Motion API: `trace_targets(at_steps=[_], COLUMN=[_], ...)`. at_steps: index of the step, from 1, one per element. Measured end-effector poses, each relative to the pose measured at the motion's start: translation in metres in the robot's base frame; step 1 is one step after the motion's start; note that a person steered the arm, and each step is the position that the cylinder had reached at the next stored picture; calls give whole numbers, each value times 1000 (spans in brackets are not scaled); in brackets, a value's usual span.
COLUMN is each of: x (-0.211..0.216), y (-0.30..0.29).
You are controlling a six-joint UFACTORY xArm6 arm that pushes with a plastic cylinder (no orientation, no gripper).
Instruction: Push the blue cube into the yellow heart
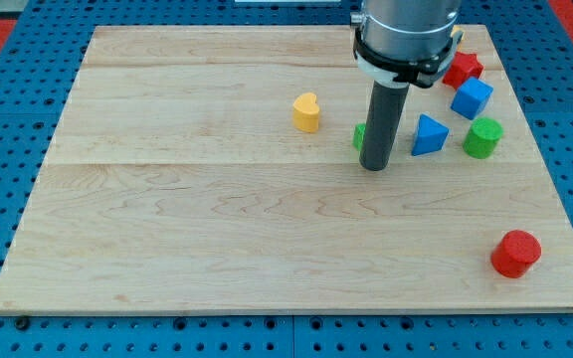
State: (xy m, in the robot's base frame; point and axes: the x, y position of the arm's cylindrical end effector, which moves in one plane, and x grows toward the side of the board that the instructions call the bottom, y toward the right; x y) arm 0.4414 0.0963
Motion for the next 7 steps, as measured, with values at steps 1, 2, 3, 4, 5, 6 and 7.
trace_targets(at_steps=[1, 2, 3, 4, 5, 6, 7], x=[6, 38, 17, -28, -82, -115, -101], y=[2, 108, 229, 246, 218, 199, 136])
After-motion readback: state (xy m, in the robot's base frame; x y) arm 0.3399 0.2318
